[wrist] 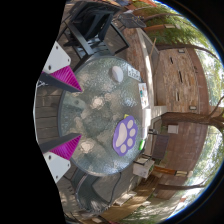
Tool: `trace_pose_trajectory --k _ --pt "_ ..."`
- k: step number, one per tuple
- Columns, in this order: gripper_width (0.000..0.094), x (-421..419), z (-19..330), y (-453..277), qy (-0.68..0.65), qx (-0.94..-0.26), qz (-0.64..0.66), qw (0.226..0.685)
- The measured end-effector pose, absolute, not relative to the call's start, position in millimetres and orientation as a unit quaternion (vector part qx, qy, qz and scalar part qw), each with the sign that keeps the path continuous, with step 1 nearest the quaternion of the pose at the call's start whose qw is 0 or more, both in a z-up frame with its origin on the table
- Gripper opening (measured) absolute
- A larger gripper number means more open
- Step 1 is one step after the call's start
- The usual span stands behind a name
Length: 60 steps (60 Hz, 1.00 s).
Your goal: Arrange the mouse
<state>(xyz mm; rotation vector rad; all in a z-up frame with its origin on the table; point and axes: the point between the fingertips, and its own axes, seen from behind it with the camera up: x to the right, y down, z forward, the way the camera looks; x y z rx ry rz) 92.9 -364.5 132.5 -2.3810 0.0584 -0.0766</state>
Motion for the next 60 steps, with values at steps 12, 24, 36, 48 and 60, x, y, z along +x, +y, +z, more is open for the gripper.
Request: trace_pose_trajectory --k 12,24,36,48,60 --pt "0.0842 -64 61 -264 -0.036 -0.911 0.033 0.409" --pt "0.0831 -137 16 -163 -0.042 -0.908 0.062 0.413" --pt "0.0831 -155 -8 -100 -0.012 -0.915 0.063 0.399" --pt "0.0832 -163 -12 -57 -0.009 -0.917 0.048 0.397" --pt "0.0566 -166 -17 -28 -0.029 -0.917 0.005 0.398"
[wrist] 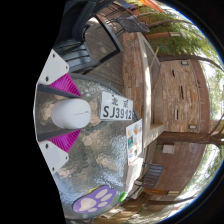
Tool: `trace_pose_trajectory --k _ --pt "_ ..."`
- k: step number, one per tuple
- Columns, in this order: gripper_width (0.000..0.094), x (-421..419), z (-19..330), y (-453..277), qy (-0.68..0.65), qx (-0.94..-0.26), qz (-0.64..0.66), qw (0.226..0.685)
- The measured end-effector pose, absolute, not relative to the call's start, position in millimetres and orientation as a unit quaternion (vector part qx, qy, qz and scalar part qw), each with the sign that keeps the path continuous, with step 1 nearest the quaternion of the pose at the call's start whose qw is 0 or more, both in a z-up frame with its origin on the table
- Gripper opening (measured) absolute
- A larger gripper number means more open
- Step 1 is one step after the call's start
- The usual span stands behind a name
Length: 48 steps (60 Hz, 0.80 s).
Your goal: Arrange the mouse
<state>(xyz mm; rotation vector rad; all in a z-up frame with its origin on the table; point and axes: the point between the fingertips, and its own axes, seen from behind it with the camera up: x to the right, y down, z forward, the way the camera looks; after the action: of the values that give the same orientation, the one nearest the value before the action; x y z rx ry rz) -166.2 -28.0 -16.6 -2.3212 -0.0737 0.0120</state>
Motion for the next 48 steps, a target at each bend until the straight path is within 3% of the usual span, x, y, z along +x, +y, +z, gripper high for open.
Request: trace_pose_trajectory --k 1,14,19,22,28,34,37,42,48 --pt "0.0507 -167 -18 -27 -0.032 -0.917 0.005 0.397" --pt "0.0378 -174 -17 -30 -0.062 -0.918 0.030 0.390" --pt "0.0358 -175 5 -33 -0.073 -0.911 0.050 0.404" --pt "0.0359 -177 34 -31 -0.079 -0.899 0.071 0.424" --pt "0.0357 -157 136 -18 -0.074 -0.860 0.104 0.494" --pt "0.0357 -87 234 -1 -0.045 -0.816 0.112 0.565" --pt "0.0355 -40 258 15 -0.026 -0.805 0.100 0.585" --pt "0.0354 51 260 35 0.005 -0.804 0.068 0.591" --pt "0.0360 153 188 46 0.030 -0.836 0.022 0.547"
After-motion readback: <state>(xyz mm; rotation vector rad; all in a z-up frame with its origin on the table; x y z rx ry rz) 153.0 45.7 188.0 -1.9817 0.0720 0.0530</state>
